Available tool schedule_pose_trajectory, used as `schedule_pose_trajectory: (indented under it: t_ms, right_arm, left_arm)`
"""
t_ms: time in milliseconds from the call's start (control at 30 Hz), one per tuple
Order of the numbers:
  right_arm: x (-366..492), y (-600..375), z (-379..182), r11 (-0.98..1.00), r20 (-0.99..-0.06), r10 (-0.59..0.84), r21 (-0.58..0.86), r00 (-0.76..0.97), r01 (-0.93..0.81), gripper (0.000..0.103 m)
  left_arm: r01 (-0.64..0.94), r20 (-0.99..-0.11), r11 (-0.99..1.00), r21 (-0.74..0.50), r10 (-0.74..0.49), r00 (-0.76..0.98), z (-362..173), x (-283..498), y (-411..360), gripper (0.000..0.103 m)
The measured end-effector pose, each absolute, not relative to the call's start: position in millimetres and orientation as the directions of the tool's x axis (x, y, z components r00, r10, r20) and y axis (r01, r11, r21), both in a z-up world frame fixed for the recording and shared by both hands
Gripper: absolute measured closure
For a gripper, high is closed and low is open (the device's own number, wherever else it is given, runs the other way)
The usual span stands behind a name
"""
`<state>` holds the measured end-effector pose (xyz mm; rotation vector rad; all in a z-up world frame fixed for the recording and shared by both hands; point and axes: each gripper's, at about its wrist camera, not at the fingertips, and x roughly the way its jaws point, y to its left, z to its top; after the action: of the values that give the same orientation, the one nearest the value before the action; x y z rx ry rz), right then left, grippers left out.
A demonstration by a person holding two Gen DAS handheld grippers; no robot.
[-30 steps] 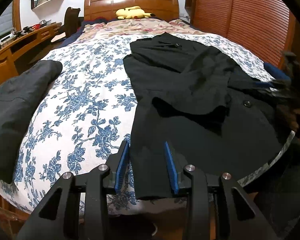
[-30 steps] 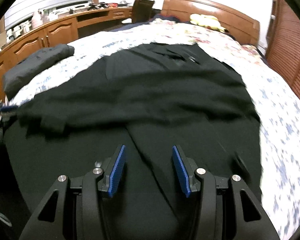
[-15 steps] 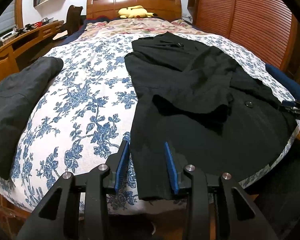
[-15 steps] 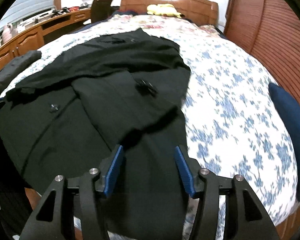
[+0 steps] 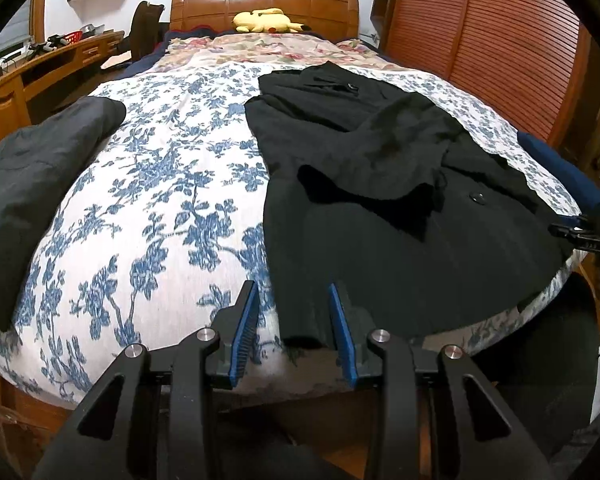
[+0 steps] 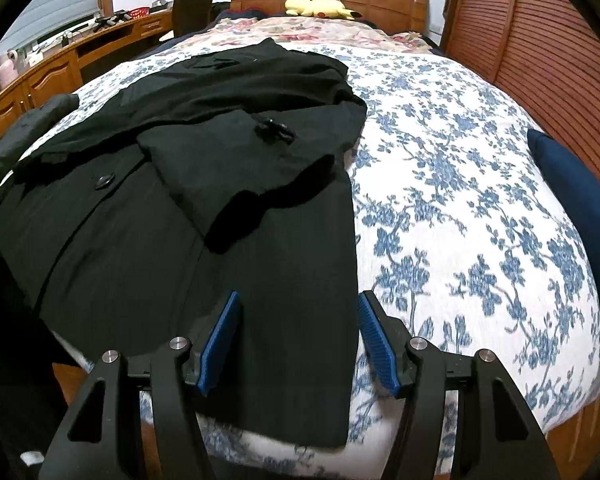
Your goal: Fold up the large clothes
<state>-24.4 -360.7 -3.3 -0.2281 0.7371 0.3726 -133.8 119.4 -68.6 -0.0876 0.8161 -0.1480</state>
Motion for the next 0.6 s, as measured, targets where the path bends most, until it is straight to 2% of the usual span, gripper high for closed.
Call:
schedule_pose_trajectory:
  t_ms: [367,500,600]
  right_arm:
    - [-33.8,-359.5,-4.8,0.905,-0.697,0.28,-0.037,0.66,-0.423,0.04]
    - [-35.6,-358.5,-5.4,0.894,-0.708,0.31,-0.011,0.635,-0.449,0.041]
    - [-36.5,-356.2,-4.2,0.877,-0.712,0.342,0.007,0.613,-0.48,0.059]
  left_arm:
    - [0.088,-0.714,0.985,-0.147,-0.167,0.68,-69.6,-135.8,119.9,0.066]
    - [0.1,-0.695,0.985,-0.137,-0.168,0.699,-66.6,-141.0,115.2,0.083]
    - [0.1,-0.688,0.986,-0.134,-0.165,0.706,-62.8,-141.2,112.9,0.094]
